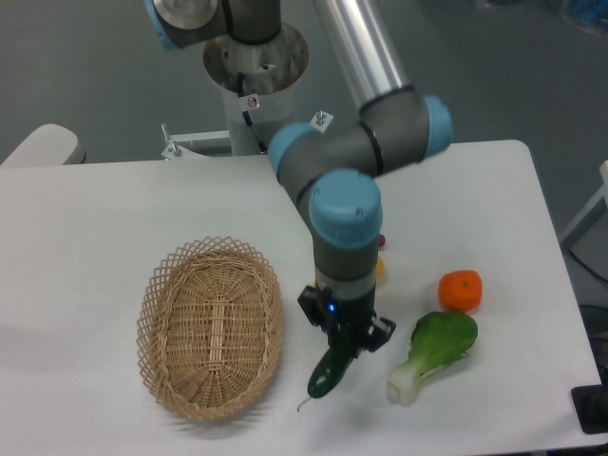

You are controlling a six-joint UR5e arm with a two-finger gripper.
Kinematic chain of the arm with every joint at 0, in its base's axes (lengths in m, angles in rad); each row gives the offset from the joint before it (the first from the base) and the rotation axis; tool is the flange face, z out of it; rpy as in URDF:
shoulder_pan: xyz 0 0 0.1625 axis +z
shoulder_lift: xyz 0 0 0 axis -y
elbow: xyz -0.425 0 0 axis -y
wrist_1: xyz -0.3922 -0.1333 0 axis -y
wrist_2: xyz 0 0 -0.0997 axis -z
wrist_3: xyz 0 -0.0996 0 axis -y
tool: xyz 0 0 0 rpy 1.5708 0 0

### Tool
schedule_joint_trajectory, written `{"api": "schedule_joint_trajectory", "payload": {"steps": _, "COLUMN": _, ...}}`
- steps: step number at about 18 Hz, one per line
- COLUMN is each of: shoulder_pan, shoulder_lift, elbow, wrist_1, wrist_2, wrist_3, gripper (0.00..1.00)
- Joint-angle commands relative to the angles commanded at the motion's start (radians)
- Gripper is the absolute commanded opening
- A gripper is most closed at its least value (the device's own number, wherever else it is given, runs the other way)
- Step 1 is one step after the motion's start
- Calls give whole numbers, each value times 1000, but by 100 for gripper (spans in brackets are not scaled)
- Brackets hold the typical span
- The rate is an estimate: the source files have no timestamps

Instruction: Pick up the cucumber from the table

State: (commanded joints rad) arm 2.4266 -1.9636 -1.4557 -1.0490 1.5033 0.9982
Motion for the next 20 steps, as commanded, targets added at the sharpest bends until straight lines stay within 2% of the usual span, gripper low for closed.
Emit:
{"api": "schedule_joint_trajectory", "payload": {"steps": 2, "shoulder_pan": 52, "shoulder_lift": 35, "elbow": -3, "wrist_1": -55, "wrist_2": -2, "wrist_3": 98, "gripper": 21}}
{"api": "schedule_joint_trajectory", "payload": {"steps": 6, "shoulder_pan": 141, "shoulder_lift": 71, "elbow": 2, "wrist_1": -158, "wrist_2": 0, "wrist_3": 261, "gripper": 21}}
{"api": "schedule_joint_trajectory", "payload": {"steps": 8, "shoulder_pan": 176, "shoulder_lift": 83, "elbow": 3, "wrist_1": -187, "wrist_2": 2, "wrist_3": 348, "gripper": 21}}
{"api": "schedule_joint_trajectory", "payload": {"steps": 15, "shoulder_pan": 250, "shoulder_lift": 86, "elbow": 12, "wrist_1": -187, "wrist_2": 12, "wrist_3": 477, "gripper": 21}}
{"api": "schedule_joint_trajectory", "payload": {"steps": 20, "shoulder_pan": 290, "shoulder_lift": 78, "elbow": 14, "wrist_1": -186, "wrist_2": 14, "wrist_3": 517, "gripper": 21}}
